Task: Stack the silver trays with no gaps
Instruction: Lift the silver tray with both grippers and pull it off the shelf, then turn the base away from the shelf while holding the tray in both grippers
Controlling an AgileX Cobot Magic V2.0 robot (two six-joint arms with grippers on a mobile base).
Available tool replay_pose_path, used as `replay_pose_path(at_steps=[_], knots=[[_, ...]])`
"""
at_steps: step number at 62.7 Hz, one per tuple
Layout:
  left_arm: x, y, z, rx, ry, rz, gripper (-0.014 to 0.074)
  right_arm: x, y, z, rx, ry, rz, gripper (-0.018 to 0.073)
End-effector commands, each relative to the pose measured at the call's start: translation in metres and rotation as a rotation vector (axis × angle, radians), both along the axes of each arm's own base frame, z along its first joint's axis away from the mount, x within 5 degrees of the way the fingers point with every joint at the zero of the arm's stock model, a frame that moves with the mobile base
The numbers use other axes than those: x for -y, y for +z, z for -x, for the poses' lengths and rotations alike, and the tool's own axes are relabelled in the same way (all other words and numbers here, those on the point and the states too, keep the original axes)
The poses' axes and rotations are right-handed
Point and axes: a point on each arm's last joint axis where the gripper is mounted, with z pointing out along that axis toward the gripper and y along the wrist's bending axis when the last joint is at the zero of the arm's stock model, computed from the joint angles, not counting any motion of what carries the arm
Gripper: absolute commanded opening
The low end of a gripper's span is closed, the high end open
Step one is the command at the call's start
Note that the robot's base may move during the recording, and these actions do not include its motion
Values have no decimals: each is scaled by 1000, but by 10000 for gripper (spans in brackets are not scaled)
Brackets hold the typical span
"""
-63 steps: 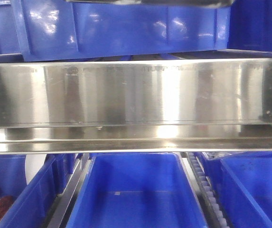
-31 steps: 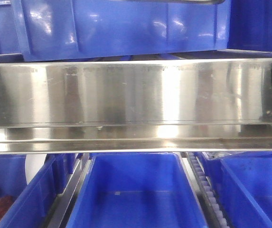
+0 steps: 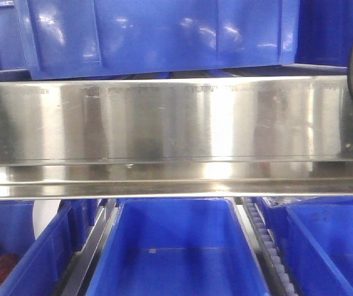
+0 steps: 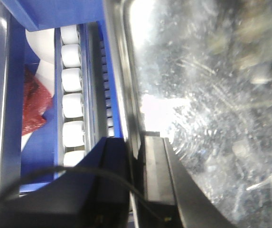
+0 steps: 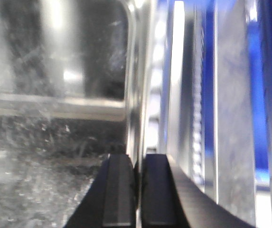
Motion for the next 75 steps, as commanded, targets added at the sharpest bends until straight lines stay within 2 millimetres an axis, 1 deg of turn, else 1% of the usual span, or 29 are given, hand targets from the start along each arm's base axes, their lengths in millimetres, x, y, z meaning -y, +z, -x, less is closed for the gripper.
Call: replay_pose_path(at_steps=[1,31,75], knots=[[5,14,21,-38,-76,57,-41,-3,32,16,109,64,-133,56],[5,14,22,-41,-79,63,-48,-1,29,17,78,57,-112,56],[6,14,22,-39,-81,67,-48,-1,29,17,78,56,-112,56]])
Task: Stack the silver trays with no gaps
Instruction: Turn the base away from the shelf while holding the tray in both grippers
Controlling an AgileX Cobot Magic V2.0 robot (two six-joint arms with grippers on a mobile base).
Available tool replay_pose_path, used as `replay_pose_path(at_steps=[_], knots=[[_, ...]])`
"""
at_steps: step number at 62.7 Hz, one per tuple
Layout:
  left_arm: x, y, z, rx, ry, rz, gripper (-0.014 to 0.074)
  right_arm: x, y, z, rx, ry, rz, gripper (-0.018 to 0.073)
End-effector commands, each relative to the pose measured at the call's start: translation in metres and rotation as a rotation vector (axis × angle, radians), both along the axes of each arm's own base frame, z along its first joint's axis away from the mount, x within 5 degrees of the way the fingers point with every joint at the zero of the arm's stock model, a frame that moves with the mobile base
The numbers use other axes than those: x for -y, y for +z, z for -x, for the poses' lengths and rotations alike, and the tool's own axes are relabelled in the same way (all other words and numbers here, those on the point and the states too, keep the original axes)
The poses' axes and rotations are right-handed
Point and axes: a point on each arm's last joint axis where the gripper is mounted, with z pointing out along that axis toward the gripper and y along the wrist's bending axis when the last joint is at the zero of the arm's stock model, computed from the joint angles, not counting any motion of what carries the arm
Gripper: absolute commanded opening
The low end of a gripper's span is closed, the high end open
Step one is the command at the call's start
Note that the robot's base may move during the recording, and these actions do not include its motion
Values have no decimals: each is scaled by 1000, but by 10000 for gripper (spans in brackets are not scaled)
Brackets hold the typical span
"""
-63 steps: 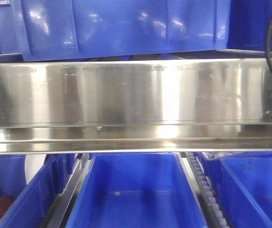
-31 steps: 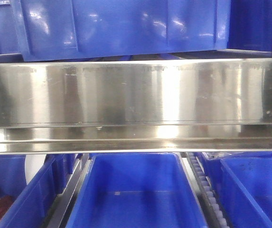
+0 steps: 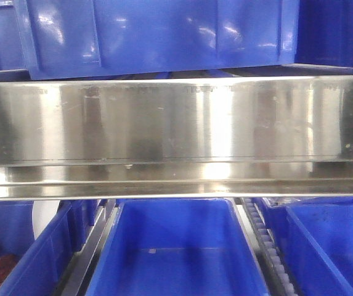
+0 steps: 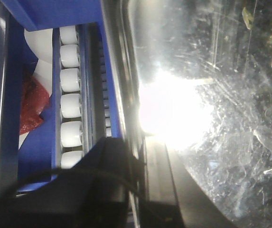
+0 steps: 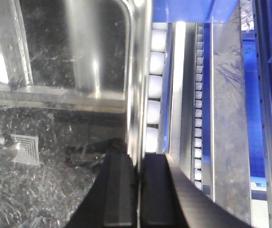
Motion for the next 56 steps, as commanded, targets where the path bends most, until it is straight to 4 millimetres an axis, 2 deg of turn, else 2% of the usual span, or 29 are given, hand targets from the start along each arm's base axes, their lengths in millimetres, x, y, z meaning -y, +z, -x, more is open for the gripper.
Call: replay_pose_path(at_steps=[1,56], knots=[[6,14,22,-39,-81,67,-48,-2,28,17,71,55,-117,56],[6,14,22,-39,-81,67,-48,-2,28,17,71,55,-117,56]])
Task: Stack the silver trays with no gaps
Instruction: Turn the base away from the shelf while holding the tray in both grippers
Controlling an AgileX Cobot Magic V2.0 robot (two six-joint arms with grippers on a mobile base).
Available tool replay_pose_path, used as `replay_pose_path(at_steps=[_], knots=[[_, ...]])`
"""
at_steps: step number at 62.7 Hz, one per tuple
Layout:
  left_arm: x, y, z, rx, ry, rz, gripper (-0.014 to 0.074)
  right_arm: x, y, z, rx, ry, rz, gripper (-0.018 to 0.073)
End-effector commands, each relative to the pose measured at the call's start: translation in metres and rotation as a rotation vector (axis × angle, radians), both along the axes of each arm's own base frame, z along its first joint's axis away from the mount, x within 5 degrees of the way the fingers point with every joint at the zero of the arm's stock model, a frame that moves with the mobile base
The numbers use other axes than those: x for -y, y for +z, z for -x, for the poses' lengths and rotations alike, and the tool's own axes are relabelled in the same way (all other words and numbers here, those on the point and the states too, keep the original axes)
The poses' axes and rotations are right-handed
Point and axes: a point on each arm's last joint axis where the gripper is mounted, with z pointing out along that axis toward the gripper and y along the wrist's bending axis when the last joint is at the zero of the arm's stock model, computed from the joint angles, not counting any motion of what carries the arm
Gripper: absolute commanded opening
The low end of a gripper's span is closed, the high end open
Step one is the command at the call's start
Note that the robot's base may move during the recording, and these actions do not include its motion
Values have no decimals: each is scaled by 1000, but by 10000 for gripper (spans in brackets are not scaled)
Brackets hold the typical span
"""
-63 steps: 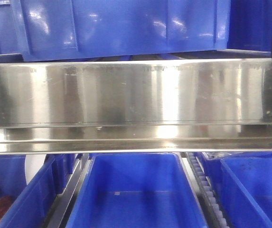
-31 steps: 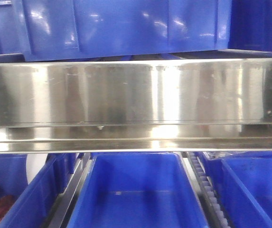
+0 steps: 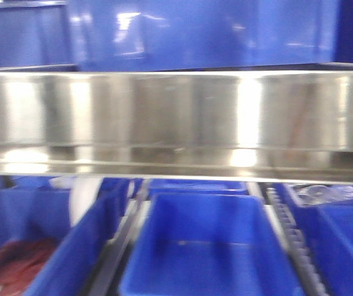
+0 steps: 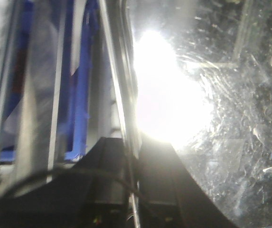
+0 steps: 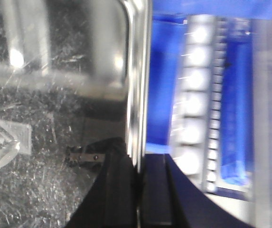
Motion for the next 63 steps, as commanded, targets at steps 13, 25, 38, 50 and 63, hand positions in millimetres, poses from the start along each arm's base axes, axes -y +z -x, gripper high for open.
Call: replay_pose_path(at_steps=[13,25,38,50,63], knots=[[5,14,21,-37,-80,64,-48,-2,28,17,70,55,-120,56],[5,14,21,-37,-80,64,-48,-2,28,17,70,55,-120,56],[5,14,21,-37,-80,64,-48,-2,28,17,70,55,-120,56],[5,14,21,-37,-80,64,-48,-2,28,17,69,55,-119,56],[5,14,21,-37,-80,64,-48,-2,28,17,69,55,-119,56]])
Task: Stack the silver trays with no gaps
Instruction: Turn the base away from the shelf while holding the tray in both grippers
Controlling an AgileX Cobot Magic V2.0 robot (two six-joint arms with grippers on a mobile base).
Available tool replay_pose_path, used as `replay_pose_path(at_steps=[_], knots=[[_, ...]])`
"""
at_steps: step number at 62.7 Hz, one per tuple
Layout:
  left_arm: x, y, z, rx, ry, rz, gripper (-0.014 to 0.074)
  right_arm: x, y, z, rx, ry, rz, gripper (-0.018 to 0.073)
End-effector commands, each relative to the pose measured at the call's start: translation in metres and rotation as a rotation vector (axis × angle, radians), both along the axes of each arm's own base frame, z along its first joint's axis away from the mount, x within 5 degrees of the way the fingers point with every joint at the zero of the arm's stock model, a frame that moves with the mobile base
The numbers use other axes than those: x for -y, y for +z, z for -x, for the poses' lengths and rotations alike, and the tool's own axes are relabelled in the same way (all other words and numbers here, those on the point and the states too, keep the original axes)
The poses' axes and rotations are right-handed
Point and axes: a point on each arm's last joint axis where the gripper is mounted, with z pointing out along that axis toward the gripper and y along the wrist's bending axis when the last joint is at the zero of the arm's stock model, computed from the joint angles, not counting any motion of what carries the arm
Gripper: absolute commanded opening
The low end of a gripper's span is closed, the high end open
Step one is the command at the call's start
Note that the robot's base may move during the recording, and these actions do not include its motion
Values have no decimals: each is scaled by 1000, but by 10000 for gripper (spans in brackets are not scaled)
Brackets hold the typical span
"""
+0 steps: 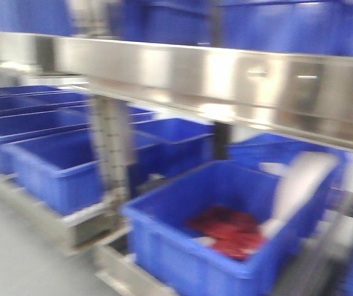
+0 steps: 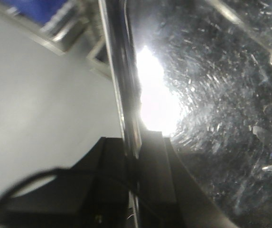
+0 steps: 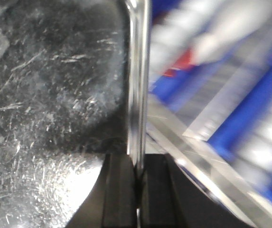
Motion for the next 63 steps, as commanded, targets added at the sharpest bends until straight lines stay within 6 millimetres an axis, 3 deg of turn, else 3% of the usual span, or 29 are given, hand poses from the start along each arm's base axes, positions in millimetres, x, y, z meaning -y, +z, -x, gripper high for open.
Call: replay_pose_path(at_steps=[1,63], knots=[[5,14,21,-35,-77,62,-48,-2,28,17,68,56,-121,56],[5,14,21,-36,-78,64,-48,-2,28,17,68,56,-121,56]])
